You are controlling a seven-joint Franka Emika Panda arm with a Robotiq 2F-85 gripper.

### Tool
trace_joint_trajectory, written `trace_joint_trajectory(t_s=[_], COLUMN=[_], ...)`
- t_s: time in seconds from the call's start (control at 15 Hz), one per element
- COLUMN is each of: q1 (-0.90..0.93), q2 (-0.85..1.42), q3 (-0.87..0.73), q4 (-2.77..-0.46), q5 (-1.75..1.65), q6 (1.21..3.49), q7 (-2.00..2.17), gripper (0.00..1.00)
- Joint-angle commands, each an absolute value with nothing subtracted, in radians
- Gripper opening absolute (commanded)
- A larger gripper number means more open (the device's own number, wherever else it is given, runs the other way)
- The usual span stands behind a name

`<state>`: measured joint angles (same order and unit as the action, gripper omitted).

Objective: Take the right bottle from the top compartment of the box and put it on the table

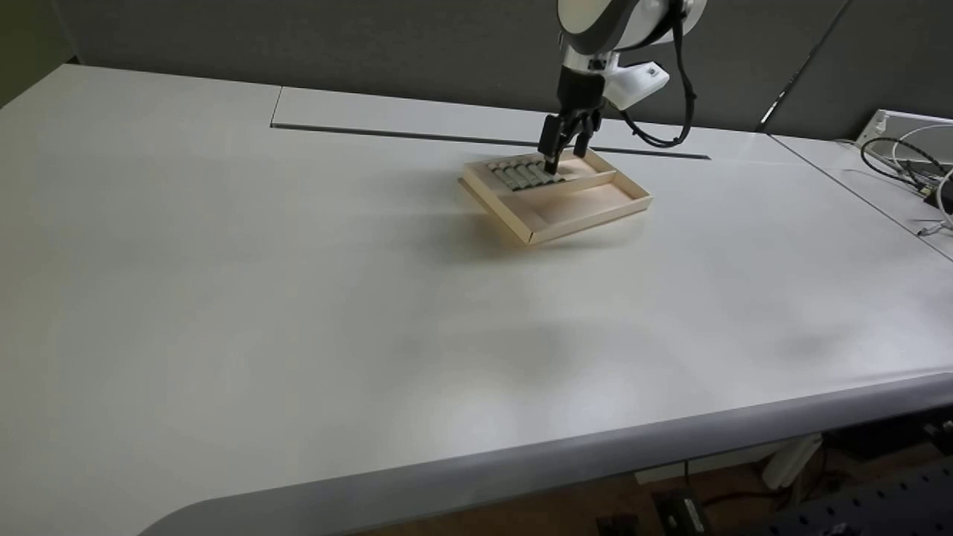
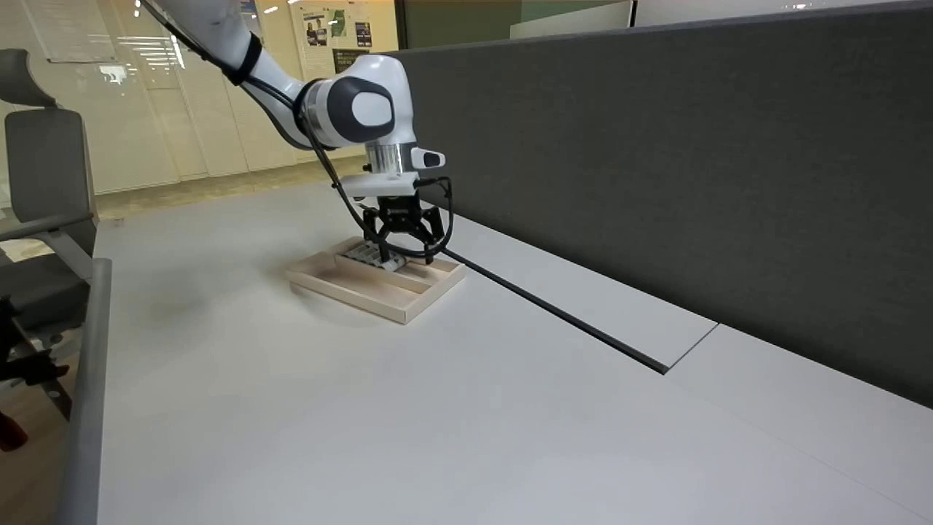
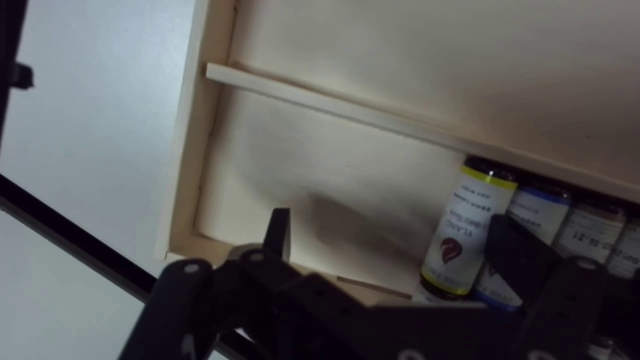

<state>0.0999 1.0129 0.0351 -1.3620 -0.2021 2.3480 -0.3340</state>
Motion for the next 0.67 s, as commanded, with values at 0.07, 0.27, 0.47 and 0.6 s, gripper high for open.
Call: trace_joint_trajectory(t_s=[0.07,0.27,0.47,0.6], q1=[0.102,0.102,0.103,0.103], q2=[1.039,1.043,1.046,1.047], q3=[0.041,0.043,0.044,0.044], q4=[-1.334,-1.335,-1.333,-1.332], q5=[-0.213,-0.216,-0.215,-0.214], q6=[2.316,2.314,2.311,2.307], q7=[-0.327,-0.332,-0.331,-0.331], gripper=[1.0,0.72,0.51,0.37])
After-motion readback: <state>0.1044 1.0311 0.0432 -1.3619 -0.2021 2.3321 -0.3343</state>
